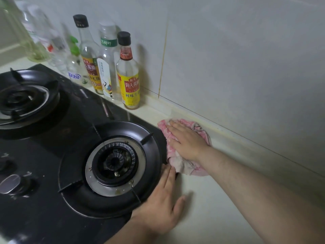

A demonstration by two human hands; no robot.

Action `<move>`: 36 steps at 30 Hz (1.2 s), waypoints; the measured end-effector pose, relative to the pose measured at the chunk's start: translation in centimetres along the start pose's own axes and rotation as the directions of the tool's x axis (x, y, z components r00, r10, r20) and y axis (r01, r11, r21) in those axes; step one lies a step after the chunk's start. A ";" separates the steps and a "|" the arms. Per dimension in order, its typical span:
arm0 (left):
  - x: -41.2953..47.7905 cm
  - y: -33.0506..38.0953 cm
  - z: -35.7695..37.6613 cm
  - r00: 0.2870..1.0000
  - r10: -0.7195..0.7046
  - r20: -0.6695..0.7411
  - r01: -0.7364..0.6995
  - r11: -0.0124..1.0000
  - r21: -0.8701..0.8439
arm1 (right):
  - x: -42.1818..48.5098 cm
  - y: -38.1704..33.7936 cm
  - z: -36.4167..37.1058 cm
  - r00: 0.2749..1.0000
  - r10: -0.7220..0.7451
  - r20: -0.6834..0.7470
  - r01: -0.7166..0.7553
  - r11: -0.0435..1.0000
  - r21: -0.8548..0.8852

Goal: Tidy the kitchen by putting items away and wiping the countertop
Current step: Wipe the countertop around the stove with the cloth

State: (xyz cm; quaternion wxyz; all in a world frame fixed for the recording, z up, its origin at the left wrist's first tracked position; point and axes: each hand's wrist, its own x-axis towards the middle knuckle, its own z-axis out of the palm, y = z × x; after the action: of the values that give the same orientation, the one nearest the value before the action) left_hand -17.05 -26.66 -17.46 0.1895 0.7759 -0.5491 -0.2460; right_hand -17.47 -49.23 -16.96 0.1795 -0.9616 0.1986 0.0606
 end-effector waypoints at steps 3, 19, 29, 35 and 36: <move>0.1 0.0 0.1 1.000 -0.012 0.000 0.012 1.000 0.015 | 0.7 -0.2 -0.3 0.999 -0.043 0.026 0.043 0.999 -0.024; 0.4 0.6 -0.2 0.998 -0.040 0.044 0.035 0.993 0.114 | 7.2 -4.8 -0.9 0.989 -0.137 0.055 0.142 0.984 -0.108; 0.5 0.5 0.0 0.999 -0.041 0.014 0.039 0.990 0.133 | 0.5 -0.8 -0.8 0.995 -0.095 0.023 0.097 0.994 -0.053; 0.4 0.5 0.1 1.000 -0.031 0.002 0.030 0.990 0.138 | -0.7 -0.2 -0.8 0.997 -0.050 0.053 0.055 0.995 -0.081; 0.4 0.6 0.1 0.999 -0.038 0.010 0.036 0.990 0.138 | -0.4 -0.2 -0.8 0.997 -0.045 0.058 0.049 0.996 -0.079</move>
State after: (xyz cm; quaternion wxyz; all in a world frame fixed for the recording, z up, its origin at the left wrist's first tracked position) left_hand -17.43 -27.23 -17.32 0.1274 0.7957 -0.5515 -0.2157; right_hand -17.70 -49.19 -16.05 0.1478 -0.9703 0.1681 0.0912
